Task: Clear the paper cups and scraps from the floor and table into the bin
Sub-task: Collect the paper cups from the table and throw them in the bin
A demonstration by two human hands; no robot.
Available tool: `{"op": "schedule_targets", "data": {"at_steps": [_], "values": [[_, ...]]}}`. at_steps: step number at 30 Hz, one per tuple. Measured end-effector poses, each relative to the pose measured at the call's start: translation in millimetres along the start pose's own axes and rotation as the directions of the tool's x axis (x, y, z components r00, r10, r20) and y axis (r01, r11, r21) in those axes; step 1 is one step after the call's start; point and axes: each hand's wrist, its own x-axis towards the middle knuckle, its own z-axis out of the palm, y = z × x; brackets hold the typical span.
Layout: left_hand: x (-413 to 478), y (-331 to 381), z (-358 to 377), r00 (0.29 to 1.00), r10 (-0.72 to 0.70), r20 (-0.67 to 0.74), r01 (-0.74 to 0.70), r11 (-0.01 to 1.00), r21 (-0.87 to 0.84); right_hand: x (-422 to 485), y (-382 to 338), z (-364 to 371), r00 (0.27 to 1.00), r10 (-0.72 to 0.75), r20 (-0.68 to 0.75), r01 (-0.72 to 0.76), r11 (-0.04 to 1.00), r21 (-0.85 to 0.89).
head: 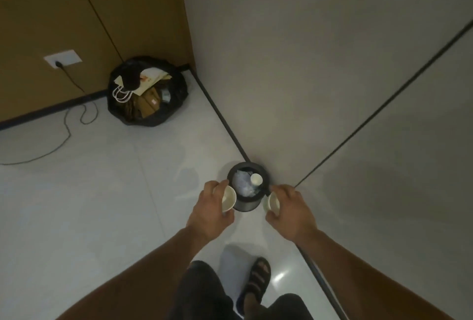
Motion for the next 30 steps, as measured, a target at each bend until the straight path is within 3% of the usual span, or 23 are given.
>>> {"op": "schedule_targets", "data": {"at_steps": [8,12,17,24,30], "values": [[133,-27,74,0.999,-0.047,-0.003,0.046,0.994,-0.100,151,43,39,0.998,0.018,0.054,-0.019,1.000,0.011],[200,-67,145,0.999,-0.008,-0.047,0.002,0.994,-0.112,235,83,104,0.999,0.025,0.039,-0.027,0.999,0.039],[263,-126,255,0.992,-0.127,-0.014,0.123,0.979,-0.165,314,142,208,0.999,0.031,0.042,-0.031,0.999,0.016],[291,-178,378,0.995,-0.096,0.030,0.098,0.993,-0.061,364,208,329,0.998,-0.019,0.054,0.020,0.999,-0.029],[296,-204,425,0.998,-0.027,0.052,0.011,0.960,0.280,369,222,373,0.991,-0.129,-0.045,0.120,0.981,-0.154]]}}
